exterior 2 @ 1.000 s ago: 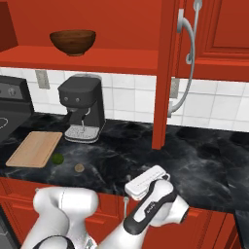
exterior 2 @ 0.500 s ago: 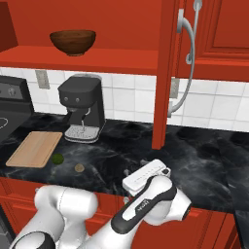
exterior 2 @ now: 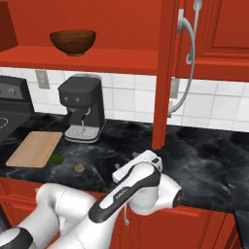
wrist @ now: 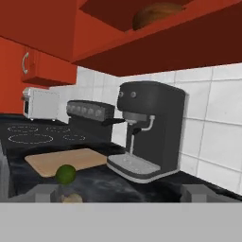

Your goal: Open the cabinet. Place the bowl and condiment on the counter. Then place the lime and garlic on the cutting board.

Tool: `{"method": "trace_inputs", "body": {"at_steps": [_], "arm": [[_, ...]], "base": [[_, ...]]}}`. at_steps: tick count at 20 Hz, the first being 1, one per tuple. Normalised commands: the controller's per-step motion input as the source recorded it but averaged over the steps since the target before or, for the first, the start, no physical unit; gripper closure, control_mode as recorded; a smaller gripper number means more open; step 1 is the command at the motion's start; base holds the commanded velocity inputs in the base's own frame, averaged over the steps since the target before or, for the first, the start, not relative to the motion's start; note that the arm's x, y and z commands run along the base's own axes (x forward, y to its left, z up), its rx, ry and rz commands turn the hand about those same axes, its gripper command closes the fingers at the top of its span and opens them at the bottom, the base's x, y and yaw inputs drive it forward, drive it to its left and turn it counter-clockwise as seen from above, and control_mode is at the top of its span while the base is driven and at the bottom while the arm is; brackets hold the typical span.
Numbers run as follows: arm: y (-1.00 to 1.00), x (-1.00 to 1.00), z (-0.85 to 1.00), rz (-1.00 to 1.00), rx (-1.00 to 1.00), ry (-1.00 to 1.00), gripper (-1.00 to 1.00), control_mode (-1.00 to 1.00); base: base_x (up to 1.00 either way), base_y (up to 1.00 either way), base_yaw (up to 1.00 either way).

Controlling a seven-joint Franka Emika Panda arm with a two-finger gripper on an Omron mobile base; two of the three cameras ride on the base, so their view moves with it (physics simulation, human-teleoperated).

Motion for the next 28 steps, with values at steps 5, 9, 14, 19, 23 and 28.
{"method": "trace_inputs", "body": {"at_steps": [5, 9, 14, 19, 23, 28], "arm": [[0.22, -0.09, 0.41, -0.01, -0.15, -0.01, -1.00, -1.00], [0.07, -0.13, 0.46, 0.00, -0.11, -0.03, -1.00, -1.00], [0.08, -0.13, 0.42, 0.00, -0.11, -0.03, -1.00, -1.00], [0.12, -0.08, 0.32, 0.00, -0.12, -0.03, -1.00, -1.00], [0.18, -0.05, 0.20, 0.00, -0.15, -0.04, -1.00, -1.00], [0.34, -0.03, 0.02, 0.00, -0.21, -0.04, -1.00, -1.00]], "base": [[0.00, 0.00, 0.00], [0.00, 0.00, 0.00], [0.00, 0.00, 0.00], [0.00, 0.00, 0.00], [0.00, 0.00, 0.00], [0.00, 0.00, 0.00]]}}
